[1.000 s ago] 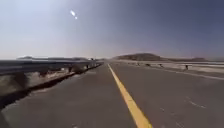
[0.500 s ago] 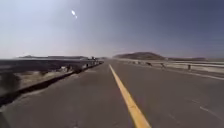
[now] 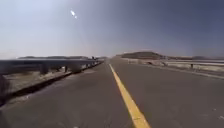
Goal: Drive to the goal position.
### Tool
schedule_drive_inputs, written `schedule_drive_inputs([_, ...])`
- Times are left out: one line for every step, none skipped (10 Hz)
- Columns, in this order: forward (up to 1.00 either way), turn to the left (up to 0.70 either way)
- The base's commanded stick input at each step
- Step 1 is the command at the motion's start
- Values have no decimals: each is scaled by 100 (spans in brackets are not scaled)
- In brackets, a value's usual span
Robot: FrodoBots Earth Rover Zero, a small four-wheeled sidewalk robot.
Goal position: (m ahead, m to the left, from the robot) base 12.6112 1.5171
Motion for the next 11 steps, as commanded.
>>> schedule_drive_inputs([50, 0])
schedule_drive_inputs([50, 0])
schedule_drive_inputs([50, 0])
schedule_drive_inputs([50, 0])
schedule_drive_inputs([50, 0])
schedule_drive_inputs([50, 0])
schedule_drive_inputs([50, 0])
schedule_drive_inputs([50, 0])
schedule_drive_inputs([50, 0])
schedule_drive_inputs([50, 0])
schedule_drive_inputs([50, 0])
